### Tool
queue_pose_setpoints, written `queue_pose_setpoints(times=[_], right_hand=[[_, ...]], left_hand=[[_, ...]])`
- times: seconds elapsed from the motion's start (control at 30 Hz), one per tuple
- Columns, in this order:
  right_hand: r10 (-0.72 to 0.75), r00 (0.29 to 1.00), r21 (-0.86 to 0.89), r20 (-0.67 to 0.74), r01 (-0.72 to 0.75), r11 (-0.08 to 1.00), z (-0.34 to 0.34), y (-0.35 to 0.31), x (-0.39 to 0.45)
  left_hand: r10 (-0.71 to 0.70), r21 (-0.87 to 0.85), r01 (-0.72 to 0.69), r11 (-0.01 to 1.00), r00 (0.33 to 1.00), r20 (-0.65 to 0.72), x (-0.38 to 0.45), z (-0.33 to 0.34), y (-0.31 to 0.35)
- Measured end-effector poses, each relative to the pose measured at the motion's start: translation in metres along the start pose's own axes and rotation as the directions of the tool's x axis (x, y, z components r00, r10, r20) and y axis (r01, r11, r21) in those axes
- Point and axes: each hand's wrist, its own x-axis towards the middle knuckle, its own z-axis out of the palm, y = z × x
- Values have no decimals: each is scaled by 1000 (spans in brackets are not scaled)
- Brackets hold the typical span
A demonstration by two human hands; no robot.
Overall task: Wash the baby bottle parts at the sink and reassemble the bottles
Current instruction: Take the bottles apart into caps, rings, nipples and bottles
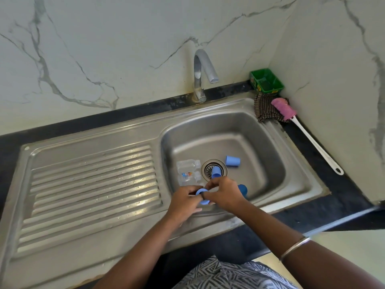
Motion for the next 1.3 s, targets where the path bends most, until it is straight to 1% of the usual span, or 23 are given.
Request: queue_pose_setpoints(times=[0.07, 0.13, 0.2, 0.23, 0.27, 0.33, 0.4, 0.47, 0.53, 0.6, 0.7, 0.8, 0.87, 0.93, 1.0, 1.07, 1.13, 1.2, 1.27, 1.3], right_hand=[[11, 1000, -14, 6, -11, 1000, 2, -2, 1], [-14, 1000, -119, 4, 15, 993, 4, -2, 4], [-41, 999, -225, -11, 37, 974, 7, 0, 6], [-47, 999, -233, -26, 40, 972, 7, 2, 7], [-57, 997, -242, -45, 45, 969, 7, 4, 8], [-104, 992, -309, -68, 78, 948, 4, 11, 13], [-102, 993, -348, -53, 78, 934, -2, 19, 22], [-33, 999, -397, 0, 30, 917, -10, 28, 30], [38, 998, -467, 57, -7, 884, -18, 39, 40], [84, 992, -492, 89, -30, 870, -26, 50, 49], [106, 981, -532, 165, -2, 846, -33, 64, 63], [126, 968, -560, 217, 18, 828, -37, 69, 73], [125, 966, -604, 228, 40, 796, -40, 65, 84], [106, 964, -642, 246, 80, 762, -41, 58, 96], [55, 964, -611, 260, 120, 782, -40, 49, 108], [-28, 967, -545, 252, 165, 822, -35, 38, 121], [-114, 967, -477, 229, 213, 853, -29, 24, 134], [-199, 951, -429, 236, 285, 857, -21, 10, 152], [-233, 937, -388, 261, 323, 863, -11, -3, 170], [-235, 932, -394, 274, 332, 857, -6, -8, 177]], left_hand=[[-32, -89, 37, 995, 998, 63, -1, -4, -3], [-48, -132, 58, 990, 996, 73, -2, -5, -6], [-108, -227, 115, 967, 993, 41, -1, -4, -7], [-147, -257, 144, 956, 989, 8, 1, -4, -7], [-169, -247, 153, 957, 985, -42, 4, -5, -7], [-142, -143, 122, 982, 980, -138, 13, -7, -9], [-78, -46, 71, 996, 978, -192, 19, -10, -8], [-6, 81, 23, 996, 978, -206, 23, -13, -7], [28, 187, 11, 982, 978, -206, 27, -15, -7], [35, 238, 15, 971, 978, -206, 33, -13, -6], [24, 300, 44, 953, 975, -219, 43, -7, -4], [52, 380, 41, 924, 971, -232, 52, -1, 1], [36, 393, 60, 918, 972, -232, 62, 3, 3], [-3, 369, 98, 924, 968, -250, 70, 5, 5], [1, 366, 108, 925, 959, -285, 78, 5, 4], [8, 365, 117, 924, 946, -323, 85, 4, 6], [23, 381, 114, 918, 941, -337, 89, 1, 9], [38, 404, 109, 908, 940, -339, 94, -1, 10], [54, 421, 102, 901, 937, -344, 97, -5, 9], [65, 431, 98, 897, 935, -348, 98, -6, 9]])
